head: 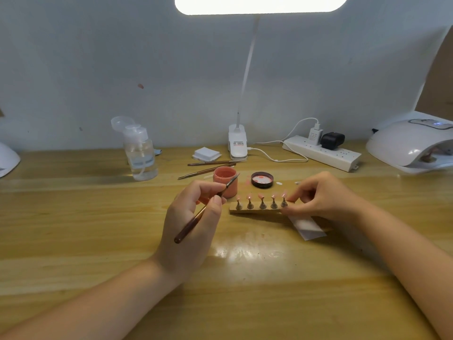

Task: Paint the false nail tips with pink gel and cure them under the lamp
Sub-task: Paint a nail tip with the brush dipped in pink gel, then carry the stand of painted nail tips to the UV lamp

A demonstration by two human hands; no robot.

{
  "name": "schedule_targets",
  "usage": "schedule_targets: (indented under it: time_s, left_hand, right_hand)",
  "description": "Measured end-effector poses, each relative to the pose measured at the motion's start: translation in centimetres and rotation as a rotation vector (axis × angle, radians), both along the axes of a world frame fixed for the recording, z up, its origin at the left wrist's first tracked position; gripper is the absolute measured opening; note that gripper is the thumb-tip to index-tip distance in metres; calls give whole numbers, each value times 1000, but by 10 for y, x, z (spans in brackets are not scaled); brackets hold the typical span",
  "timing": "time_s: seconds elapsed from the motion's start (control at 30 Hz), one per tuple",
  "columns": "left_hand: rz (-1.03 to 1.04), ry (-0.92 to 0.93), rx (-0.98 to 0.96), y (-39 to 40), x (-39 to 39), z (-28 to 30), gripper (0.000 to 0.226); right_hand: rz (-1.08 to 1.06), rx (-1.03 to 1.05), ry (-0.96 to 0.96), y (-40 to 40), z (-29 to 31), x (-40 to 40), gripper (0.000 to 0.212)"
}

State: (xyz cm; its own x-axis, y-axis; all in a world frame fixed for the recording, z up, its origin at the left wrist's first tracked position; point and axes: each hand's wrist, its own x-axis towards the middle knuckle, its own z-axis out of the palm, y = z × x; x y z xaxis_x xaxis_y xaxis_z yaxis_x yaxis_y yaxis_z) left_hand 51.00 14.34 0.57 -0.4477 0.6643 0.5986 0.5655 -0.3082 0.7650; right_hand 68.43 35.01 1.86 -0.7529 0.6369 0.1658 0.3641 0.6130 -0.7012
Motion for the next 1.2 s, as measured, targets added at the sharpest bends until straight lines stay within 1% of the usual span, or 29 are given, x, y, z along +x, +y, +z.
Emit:
schedule_targets:
  time_s: [0.13,0.2,0.3,0.37,0.5,0.6,0.67,0.77,0.83,0.93,0.97,1.03,1.2]
  left_hand:
    - [5,-10,18,1,-1,1,15]
    - [4,-23,40,2,-1,2,14]
    - [-15,-53,52,5,2,4,15]
    - [-33,-75,44,10,5,4,16]
    - [-95,-54,-51,30,18,2,17]
    - [-124,-48,-60,56,40,7,17]
    - [-158,-67,-57,79,61,10,17]
    - [-247,-207,-99,118,100,13,17]
    - [-282,-305,-114,144,126,15,12]
    - [-342,-417,-152,177,154,16,17]
    - [-361,-424,-172,183,160,14,18]
    - [-370,-381,-185,190,166,8,19]
    - [-324,-371,-128,195,151,-5,20]
  right_hand:
    - [-13,-60,115,-5,9,4,34]
    - [-52,-52,168,-5,20,10,39]
    - [-147,59,226,1,42,24,43]
    - [-210,132,241,6,54,35,37]
    - [-315,180,182,19,58,61,22]
    - [-448,177,133,34,45,94,24]
    - [-559,173,138,44,35,123,26]
    - [-736,191,149,59,25,166,27]
    - [-844,197,143,69,22,190,28]
    - [-991,191,138,86,19,219,29]
    - [-1029,184,129,91,18,227,29]
    - [-1086,175,125,102,15,238,28]
    - [-1130,132,89,131,8,251,29]
